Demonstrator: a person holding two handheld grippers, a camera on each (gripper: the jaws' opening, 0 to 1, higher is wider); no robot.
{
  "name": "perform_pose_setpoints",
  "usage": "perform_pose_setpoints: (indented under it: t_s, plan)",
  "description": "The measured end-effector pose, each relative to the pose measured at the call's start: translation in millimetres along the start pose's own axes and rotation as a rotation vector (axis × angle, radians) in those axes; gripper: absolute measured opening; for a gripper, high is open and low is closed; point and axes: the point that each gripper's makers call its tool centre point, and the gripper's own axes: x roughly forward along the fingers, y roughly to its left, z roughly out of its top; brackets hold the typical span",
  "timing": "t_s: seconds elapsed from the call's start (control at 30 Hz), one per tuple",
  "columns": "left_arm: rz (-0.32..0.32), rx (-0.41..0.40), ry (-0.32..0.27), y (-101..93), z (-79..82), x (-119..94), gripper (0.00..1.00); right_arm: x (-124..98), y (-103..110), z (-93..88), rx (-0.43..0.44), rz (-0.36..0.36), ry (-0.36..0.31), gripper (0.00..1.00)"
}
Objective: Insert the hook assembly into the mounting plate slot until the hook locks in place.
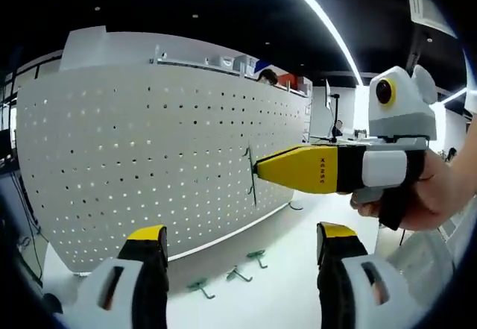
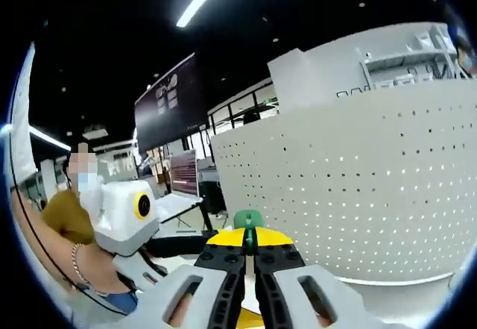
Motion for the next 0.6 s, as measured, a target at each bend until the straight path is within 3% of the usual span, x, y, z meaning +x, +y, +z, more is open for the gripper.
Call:
perform_pose_setpoints:
  t_s: [0.2, 0.6]
  plan:
    - [-0.002, 0.0, -0.001, -0.4, 0.4, 0, 0.85, 2, -2, -1.3, 0.022, 0.003, 0.001, 0.0]
    - [0.002, -0.014, 0.004, 1.8, -2.2, 0, 0.84, 5, -21, 5.5, 0.043, -0.058, -0.002, 0.0]
